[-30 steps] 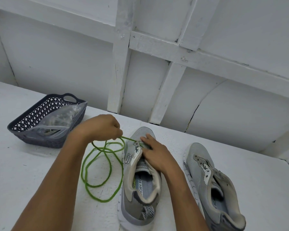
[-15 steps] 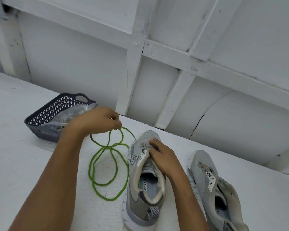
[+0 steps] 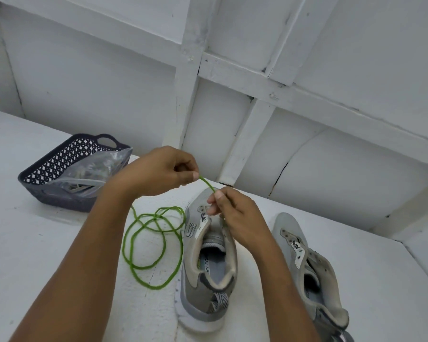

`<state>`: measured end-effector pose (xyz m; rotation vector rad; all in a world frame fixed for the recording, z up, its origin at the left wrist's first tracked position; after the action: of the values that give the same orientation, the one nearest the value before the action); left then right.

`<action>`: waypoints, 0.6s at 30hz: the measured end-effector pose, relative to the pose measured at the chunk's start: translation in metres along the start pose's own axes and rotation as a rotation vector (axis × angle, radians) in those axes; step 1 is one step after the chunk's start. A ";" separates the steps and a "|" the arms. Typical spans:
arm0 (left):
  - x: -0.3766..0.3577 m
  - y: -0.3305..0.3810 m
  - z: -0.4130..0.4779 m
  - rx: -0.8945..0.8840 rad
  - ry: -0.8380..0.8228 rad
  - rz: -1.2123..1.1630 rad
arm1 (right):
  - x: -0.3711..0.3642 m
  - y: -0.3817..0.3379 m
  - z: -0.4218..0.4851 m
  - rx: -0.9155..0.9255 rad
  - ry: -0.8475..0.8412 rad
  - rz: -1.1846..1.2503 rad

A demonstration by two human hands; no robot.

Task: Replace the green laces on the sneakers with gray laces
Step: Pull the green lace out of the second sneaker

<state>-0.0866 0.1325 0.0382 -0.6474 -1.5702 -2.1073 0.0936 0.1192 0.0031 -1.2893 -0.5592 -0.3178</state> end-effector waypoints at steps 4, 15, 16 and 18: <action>-0.001 0.002 0.005 -0.043 0.111 -0.068 | 0.005 -0.005 -0.008 -0.056 -0.017 0.323; -0.054 0.039 0.005 -0.159 0.039 -0.048 | 0.026 -0.018 -0.008 -0.128 0.173 1.245; -0.059 0.044 0.003 -0.167 -0.034 -0.012 | 0.028 -0.014 -0.007 -0.148 0.228 1.252; -0.065 0.051 -0.004 -0.193 -0.172 0.070 | 0.033 -0.006 -0.008 -0.176 0.308 1.182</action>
<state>-0.0055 0.1193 0.0369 -0.9585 -1.4172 -2.2183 0.1197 0.1132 0.0252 -1.4902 0.5360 0.4297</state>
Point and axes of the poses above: each hand's wrist, its own z-axis towards the middle knuckle, its own x-axis out of the back of the hand, y = z × x, the point moved 6 cm from there along z, towards the middle knuckle, and after that the axes turned 6 degrees about y, right-handed, at the moved point
